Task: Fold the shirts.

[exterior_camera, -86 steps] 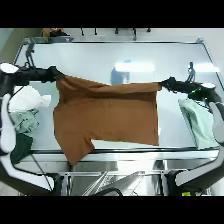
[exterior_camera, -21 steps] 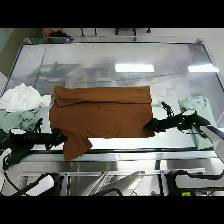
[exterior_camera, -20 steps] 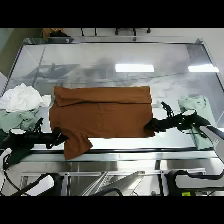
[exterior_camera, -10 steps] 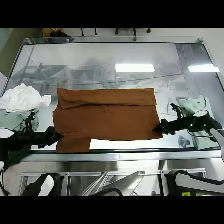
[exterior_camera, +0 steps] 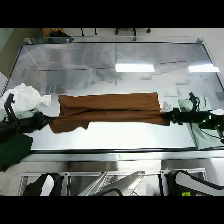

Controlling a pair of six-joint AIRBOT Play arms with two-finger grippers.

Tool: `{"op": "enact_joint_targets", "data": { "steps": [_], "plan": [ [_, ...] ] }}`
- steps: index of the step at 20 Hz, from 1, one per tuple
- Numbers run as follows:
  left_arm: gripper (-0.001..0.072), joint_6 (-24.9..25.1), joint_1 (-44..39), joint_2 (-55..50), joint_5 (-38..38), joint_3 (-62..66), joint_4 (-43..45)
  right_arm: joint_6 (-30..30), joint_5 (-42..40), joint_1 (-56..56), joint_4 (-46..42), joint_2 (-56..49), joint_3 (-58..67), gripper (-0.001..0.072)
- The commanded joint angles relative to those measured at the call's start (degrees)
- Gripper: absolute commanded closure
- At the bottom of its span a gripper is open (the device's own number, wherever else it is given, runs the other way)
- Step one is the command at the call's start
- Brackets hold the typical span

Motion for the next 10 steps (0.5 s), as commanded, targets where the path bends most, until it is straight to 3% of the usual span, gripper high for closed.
{"op": "enact_joint_targets", "data": {
  "steps": [1, 5, 10],
  "plan": [
    [0.0690, 3.74, -4.11, -12.68, 3.91, 11.67, -5.18, -8.76, -4.17, 1.31, 15.56, -5.90, 5.40, 0.0692],
    [0.0690, 4.63, -14.32, -33.24, 8.92, 25.20, -4.24, -12.37, -12.52, 8.04, 17.16, -16.26, 12.63, 0.0692],
    [0.0690, 4.50, -16.76, -54.93, 7.28, 38.53, -4.22, -13.84, -16.79, 11.19, 17.05, -28.00, 20.35, 0.0691]
  ]
}}
